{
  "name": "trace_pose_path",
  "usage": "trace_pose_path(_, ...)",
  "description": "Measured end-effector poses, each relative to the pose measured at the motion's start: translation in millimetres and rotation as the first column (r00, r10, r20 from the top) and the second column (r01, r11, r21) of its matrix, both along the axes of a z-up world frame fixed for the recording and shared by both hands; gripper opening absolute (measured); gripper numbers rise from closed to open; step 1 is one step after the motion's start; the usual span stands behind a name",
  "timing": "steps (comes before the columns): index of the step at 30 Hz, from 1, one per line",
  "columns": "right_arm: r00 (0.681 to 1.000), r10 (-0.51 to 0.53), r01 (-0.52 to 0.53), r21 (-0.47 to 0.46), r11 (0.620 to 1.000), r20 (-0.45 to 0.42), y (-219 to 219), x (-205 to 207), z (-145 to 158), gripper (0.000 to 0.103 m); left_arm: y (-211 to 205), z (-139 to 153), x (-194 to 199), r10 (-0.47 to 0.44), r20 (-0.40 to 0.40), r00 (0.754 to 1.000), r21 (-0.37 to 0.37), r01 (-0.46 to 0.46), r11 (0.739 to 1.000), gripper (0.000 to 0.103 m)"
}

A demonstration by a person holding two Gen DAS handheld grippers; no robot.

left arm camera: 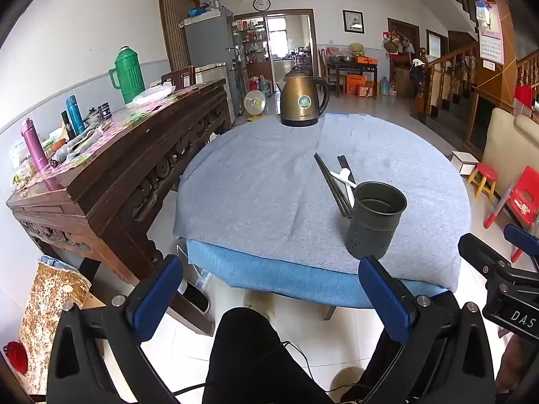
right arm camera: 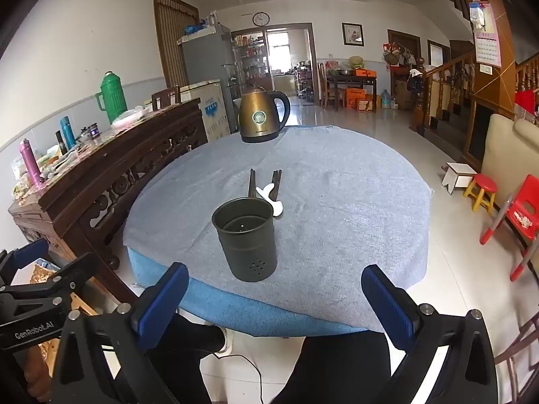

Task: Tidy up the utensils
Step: 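Move both tools toward the chopsticks and white spoons beside the green cup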

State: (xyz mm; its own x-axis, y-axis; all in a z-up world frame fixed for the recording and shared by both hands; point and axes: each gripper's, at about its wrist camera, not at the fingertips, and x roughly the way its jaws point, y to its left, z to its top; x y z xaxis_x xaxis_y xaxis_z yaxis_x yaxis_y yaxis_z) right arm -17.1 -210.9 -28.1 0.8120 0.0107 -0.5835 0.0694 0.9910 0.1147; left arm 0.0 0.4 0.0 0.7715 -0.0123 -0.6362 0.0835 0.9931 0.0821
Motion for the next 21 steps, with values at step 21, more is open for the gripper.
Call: trace_pose_path(21,1.000,-0.013,0.013,-0.026,1.000,-0.010,2,3,-4,0.103,-2,-6,0,-0.039,-0.042,0.998,-0.007,0.039,0.999,0.103)
